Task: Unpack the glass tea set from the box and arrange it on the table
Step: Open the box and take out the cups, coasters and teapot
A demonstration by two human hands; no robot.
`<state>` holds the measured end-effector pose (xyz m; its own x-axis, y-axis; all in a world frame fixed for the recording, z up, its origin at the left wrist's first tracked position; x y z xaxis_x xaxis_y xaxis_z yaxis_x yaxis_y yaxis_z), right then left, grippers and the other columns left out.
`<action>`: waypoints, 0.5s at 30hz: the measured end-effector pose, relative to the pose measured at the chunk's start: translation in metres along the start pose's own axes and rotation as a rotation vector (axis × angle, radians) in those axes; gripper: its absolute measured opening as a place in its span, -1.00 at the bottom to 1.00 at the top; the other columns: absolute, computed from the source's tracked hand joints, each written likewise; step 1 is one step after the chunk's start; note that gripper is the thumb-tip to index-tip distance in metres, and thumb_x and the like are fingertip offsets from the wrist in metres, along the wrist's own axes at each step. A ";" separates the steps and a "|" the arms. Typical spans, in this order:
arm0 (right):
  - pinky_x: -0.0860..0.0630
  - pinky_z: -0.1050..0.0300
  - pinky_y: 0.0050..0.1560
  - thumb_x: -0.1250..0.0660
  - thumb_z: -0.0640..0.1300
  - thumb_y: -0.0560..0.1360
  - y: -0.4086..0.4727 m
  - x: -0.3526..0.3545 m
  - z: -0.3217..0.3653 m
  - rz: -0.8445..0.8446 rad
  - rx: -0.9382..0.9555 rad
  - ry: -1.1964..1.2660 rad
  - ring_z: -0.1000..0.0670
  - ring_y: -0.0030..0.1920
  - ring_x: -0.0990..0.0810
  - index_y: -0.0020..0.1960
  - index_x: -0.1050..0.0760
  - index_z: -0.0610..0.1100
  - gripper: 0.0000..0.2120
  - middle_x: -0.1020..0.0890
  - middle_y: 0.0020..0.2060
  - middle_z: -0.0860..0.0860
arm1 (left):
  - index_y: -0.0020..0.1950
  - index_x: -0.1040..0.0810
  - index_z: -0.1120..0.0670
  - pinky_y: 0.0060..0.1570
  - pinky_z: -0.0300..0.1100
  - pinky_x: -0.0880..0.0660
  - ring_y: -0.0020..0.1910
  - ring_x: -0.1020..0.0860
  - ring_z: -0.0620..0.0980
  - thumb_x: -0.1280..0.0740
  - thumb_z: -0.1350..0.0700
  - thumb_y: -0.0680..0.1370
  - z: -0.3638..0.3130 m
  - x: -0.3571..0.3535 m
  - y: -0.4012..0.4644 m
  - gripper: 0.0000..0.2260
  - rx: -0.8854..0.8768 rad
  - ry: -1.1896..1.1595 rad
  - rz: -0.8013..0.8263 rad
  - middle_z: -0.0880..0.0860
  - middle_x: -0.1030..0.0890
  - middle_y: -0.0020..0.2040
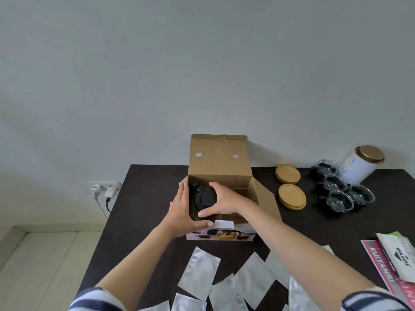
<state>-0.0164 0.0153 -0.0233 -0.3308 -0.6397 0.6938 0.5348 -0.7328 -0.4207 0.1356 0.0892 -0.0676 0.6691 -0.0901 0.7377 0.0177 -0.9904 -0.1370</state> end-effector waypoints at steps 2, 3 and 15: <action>-0.40 -0.05 0.33 -0.54 0.21 0.24 0.004 -0.005 0.007 -0.005 -0.008 -0.100 -0.14 0.43 -0.28 0.54 0.04 -0.03 0.10 -0.19 0.48 -0.11 | 0.50 0.39 -0.05 0.46 0.26 0.11 0.52 0.27 -0.01 -0.42 -0.49 0.12 0.002 0.000 0.001 0.31 0.000 -0.035 -0.008 0.00 0.27 0.56; -0.44 -0.04 0.29 -0.55 0.18 0.24 0.006 -0.007 0.009 -0.028 -0.006 -0.133 -0.14 0.40 -0.32 0.54 0.01 -0.04 0.08 -0.22 0.46 -0.12 | 0.51 0.39 -0.04 0.46 0.26 0.10 0.52 0.27 -0.01 -0.42 -0.49 0.12 0.003 0.000 0.001 0.31 0.000 -0.043 -0.008 0.01 0.28 0.56; -0.49 -0.01 0.22 -0.63 0.06 0.10 -0.035 0.053 0.009 -0.160 0.043 -0.033 -0.07 0.30 -0.44 0.46 -0.23 -0.06 0.03 -0.43 0.34 0.00 | 0.52 0.32 -0.07 0.46 0.25 -0.01 0.53 0.23 0.02 -0.41 -0.50 0.11 0.001 0.001 -0.004 0.29 0.007 -0.065 0.001 -0.05 0.27 0.56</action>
<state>-0.0458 0.0092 0.0331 -0.3894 -0.5071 0.7689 0.5103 -0.8137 -0.2782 0.1366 0.0931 -0.0674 0.7157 -0.0837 0.6934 0.0218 -0.9896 -0.1420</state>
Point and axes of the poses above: each hand's wrist, its own y-axis towards the middle knuckle, its own x-axis out of the back of the hand, z = x × y, the point moved 2 cm from there along y, towards the middle knuckle
